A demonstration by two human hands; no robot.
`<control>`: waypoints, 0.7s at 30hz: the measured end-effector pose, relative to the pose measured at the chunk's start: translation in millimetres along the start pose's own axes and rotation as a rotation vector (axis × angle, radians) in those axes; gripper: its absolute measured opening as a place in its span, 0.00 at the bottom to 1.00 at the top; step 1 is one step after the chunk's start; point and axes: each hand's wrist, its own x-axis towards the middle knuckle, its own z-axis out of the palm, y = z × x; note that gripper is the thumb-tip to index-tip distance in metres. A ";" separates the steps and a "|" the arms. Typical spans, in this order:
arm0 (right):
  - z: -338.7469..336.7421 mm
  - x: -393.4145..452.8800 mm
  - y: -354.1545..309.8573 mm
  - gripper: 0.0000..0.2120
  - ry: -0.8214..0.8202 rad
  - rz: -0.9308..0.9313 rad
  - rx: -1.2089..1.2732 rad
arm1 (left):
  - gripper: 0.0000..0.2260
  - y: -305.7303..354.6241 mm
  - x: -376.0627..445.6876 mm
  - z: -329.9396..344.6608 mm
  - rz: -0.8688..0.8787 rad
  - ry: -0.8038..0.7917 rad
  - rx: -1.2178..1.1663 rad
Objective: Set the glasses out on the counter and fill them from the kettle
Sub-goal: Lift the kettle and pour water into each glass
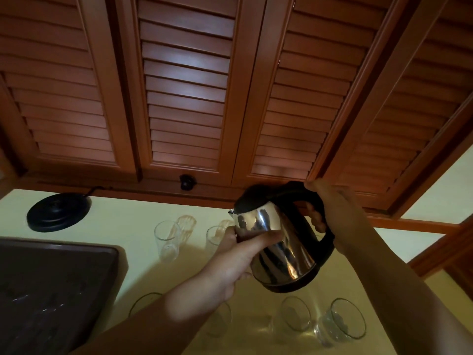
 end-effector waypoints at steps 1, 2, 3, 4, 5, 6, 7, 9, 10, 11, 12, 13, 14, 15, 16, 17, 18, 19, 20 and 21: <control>0.9 -1.2 -0.1 0.25 0.007 0.003 0.030 | 0.32 2.0 -1.3 -1.3 0.013 0.009 0.000; 1.8 -2.5 -0.1 0.24 0.016 0.004 0.060 | 0.33 3.7 -2.0 -3.1 0.028 0.023 0.003; 3.2 -3.3 0.2 0.24 0.026 0.001 0.086 | 0.34 5.6 -2.5 -5.0 0.048 0.041 0.009; 4.6 -3.9 0.3 0.23 0.034 -0.007 0.106 | 0.36 7.1 -2.2 -7.3 0.069 0.057 0.019; 6.6 -4.2 0.3 0.23 0.038 -0.017 0.121 | 0.36 8.8 -1.6 -10.1 0.090 0.074 0.029; 8.8 -4.6 -0.3 0.23 0.037 -0.027 0.138 | 0.34 10.9 -1.3 -13.3 0.111 0.083 0.039; 11.2 -5.0 -1.5 0.22 0.033 -0.036 0.160 | 0.32 13.7 -1.8 -16.3 0.129 0.088 0.050; 17.1 -6.0 -4.7 0.21 0.012 -0.058 0.208 | 0.31 18.9 -4.7 -22.9 0.171 0.090 0.059; 20.5 -6.4 -6.3 0.22 0.000 -0.063 0.225 | 0.32 20.8 -6.3 -26.4 0.192 0.097 0.061; 24.1 -6.6 -8.2 0.22 -0.011 -0.066 0.232 | 0.33 22.4 -7.8 -30.3 0.208 0.107 0.062; 27.8 -7.0 -10.0 0.21 -0.021 -0.069 0.229 | 0.34 22.8 -8.9 -34.9 0.217 0.117 0.061; 32.9 -6.6 -11.8 0.21 -0.034 -0.074 0.224 | 0.36 23.1 -10.3 -40.6 0.224 0.127 0.059; 37.4 -6.5 -13.7 0.21 -0.042 -0.079 0.218 | 0.37 22.4 -11.4 -45.7 0.224 0.132 0.060; 42.7 -6.2 -15.4 0.22 -0.048 -0.084 0.212 | 0.37 21.6 -12.7 -51.2 0.221 0.140 0.063; 48.2 -6.1 -17.5 0.22 -0.051 -0.087 0.206 | 0.37 20.5 -13.9 -56.8 0.218 0.151 0.069; 53.5 -5.9 -18.9 0.22 -0.054 -0.087 0.200 | 0.37 19.8 -15.6 -61.6 0.211 0.163 0.072; 58.9 -5.9 -20.1 0.23 -0.060 -0.083 0.197 | 0.37 19.1 -17.1 -66.1 0.204 0.172 0.068; 63.9 -5.9 -20.8 0.24 -0.068 -0.077 0.193 | 0.37 18.3 -18.4 -70.3 0.197 0.179 0.057; 68.9 -5.9 -21.7 0.24 -0.077 -0.071 0.186 | 0.37 17.3 -19.5 -73.8 0.192 0.182 0.046; 73.2 -5.8 -22.2 0.25 -0.085 -0.067 0.172 | 0.37 17.0 -21.0 -76.0 0.183 0.186 0.034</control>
